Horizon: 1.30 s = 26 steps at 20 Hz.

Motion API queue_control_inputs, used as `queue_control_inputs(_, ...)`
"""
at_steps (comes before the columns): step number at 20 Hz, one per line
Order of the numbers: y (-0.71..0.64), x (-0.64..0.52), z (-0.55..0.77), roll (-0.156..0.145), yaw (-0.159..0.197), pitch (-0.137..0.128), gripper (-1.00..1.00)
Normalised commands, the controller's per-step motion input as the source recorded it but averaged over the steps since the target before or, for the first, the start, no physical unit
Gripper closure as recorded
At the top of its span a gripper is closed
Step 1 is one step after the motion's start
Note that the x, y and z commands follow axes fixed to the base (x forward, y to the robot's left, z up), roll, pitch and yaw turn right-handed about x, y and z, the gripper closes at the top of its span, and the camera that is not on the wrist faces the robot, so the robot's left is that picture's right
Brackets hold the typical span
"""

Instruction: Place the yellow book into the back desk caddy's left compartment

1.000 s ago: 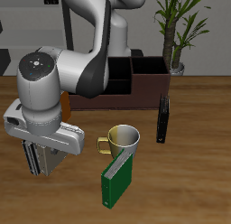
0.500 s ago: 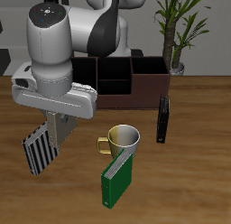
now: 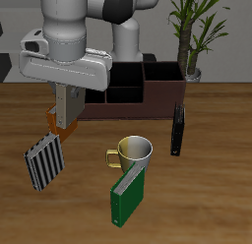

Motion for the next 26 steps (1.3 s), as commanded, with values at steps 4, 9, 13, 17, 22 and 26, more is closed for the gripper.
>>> queue_control_inputs(4,-0.06,-0.55,0.35,-0.023,0.013,-0.057,1.0)
queue_control_inputs(9,-0.03,-0.61,0.19,-0.06,0.044,0.022,1.0)
queue_control_inputs(13,-0.11,-0.44,0.14,-0.049,0.004,0.032,1.0)
queue_control_inputs(17,-0.05,-0.56,0.21,-0.034,0.007,-0.016,1.0)
queue_control_inputs(22,0.05,-0.48,0.1,0.002,0.042,-0.023,1.0)
queue_control_inputs(26,0.12,-0.43,0.04,0.006,0.044,-0.013,1.0)
